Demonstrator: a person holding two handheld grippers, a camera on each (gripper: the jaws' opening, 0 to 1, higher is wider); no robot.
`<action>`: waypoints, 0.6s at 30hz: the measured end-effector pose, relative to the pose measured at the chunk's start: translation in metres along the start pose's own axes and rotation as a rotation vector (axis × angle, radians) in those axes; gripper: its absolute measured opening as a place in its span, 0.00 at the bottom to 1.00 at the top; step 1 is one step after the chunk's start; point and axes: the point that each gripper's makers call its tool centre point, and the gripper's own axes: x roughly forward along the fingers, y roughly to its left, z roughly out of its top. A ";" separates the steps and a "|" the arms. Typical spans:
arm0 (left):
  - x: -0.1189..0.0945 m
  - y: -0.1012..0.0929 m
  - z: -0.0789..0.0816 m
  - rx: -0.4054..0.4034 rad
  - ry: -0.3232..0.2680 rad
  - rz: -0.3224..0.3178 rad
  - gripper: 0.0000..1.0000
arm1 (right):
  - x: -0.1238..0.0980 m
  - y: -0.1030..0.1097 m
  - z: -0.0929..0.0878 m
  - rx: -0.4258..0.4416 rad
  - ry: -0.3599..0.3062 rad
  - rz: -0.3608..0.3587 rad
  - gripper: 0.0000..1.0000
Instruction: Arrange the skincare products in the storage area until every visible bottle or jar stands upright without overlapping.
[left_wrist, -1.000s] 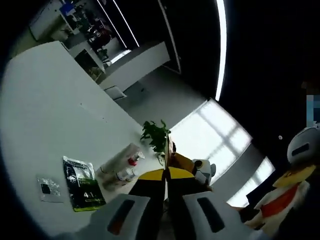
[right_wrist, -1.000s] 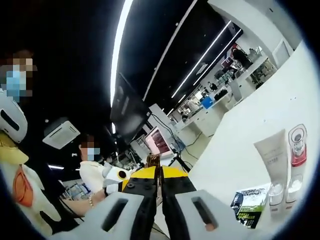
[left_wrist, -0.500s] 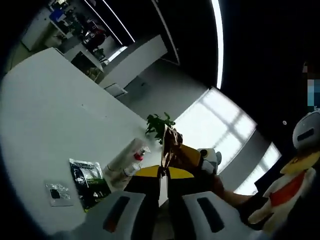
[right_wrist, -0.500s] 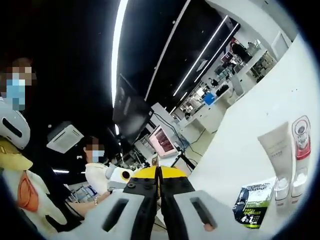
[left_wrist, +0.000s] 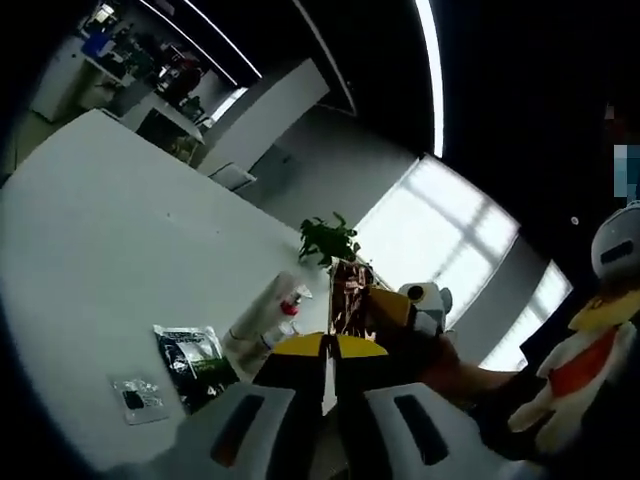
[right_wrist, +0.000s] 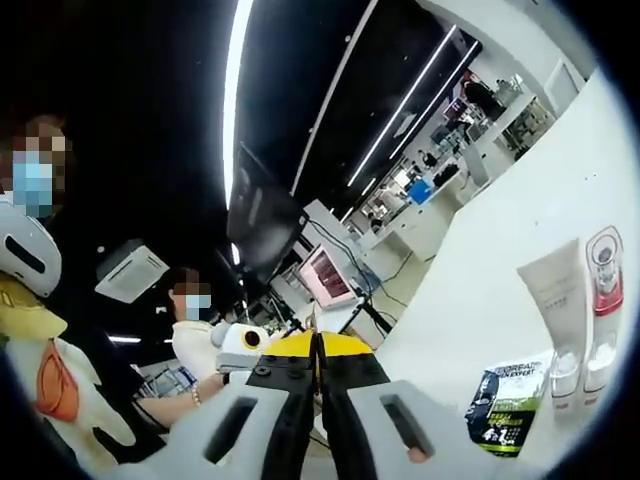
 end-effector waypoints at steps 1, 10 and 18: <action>0.000 0.000 -0.001 0.001 0.006 -0.001 0.00 | 0.000 0.000 0.000 -0.002 0.000 -0.003 0.01; 0.000 -0.004 -0.004 -0.037 0.052 -0.016 0.00 | -0.002 -0.007 0.000 -0.040 0.004 -0.031 0.02; 0.000 -0.009 -0.006 -0.052 0.077 -0.040 0.00 | -0.002 -0.008 0.004 -0.056 0.014 -0.020 0.03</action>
